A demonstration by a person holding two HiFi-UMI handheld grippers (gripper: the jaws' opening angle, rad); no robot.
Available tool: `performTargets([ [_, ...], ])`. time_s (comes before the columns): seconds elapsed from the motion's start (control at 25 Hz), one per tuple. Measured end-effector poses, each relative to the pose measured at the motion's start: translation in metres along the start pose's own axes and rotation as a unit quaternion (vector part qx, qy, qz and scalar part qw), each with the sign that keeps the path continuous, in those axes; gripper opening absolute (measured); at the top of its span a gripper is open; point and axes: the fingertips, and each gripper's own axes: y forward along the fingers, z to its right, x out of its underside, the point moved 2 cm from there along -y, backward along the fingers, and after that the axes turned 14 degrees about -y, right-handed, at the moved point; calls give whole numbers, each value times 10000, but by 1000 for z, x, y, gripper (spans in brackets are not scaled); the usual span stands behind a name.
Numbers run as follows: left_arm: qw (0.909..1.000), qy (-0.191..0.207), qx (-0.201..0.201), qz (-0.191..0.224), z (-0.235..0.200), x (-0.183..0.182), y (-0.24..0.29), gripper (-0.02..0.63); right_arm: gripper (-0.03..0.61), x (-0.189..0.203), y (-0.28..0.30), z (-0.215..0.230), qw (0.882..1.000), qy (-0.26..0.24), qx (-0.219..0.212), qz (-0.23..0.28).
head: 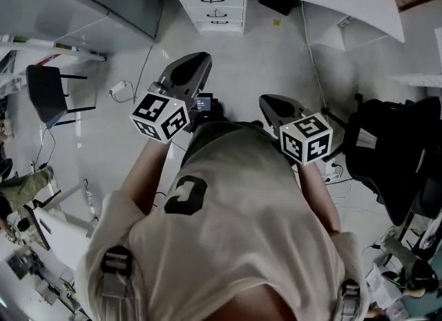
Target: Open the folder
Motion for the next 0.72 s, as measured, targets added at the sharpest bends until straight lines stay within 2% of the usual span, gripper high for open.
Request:
performTargets([
  [0.16, 9995, 70, -264, -126, -25, 1, -12, 15, 6, -7, 16, -1, 9999, 6, -44, -149],
  [0.28, 9990, -70, -366, -233, -36, 3, -18, 14, 6, -12, 30, -10, 9995, -46, -137, -281],
  [0.36, 9992, -204, -203, -269, -37, 5, -16, 15, 6, -16, 39, -15, 9993, -118, -152, -334],
  [0.44, 9990, -222, 131, -375, -33, 8, -6, 14, 6, -21, 46, -13, 9993, -128, -26, -359],
  [0.72, 9905, -129, 746, -1147, -39, 15, 5, 15, 6, -38, 67, -15, 9985, 106, 447, -302],
])
